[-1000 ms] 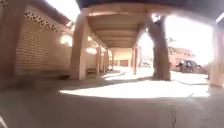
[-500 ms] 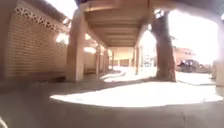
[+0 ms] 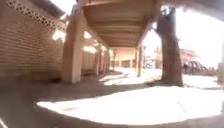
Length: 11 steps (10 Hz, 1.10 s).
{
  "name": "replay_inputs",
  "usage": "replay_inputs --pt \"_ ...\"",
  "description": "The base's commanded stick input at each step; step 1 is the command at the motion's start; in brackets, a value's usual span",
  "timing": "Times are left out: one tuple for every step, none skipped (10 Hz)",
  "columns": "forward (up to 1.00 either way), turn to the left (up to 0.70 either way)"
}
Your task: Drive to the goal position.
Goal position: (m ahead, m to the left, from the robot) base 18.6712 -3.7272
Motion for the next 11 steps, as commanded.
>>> replay_inputs --pt "0.85 0.0" --pt "0.85 0.0" --pt "0.85 0.0" --pt "0.85 0.0" --pt "0.85 0.0" --pt "0.85 0.0" --pt "0.85 0.0" --pt "0.85 0.0" --pt "0.85 0.0" --pt "0.85 0.0" --pt "0.85 0.0"
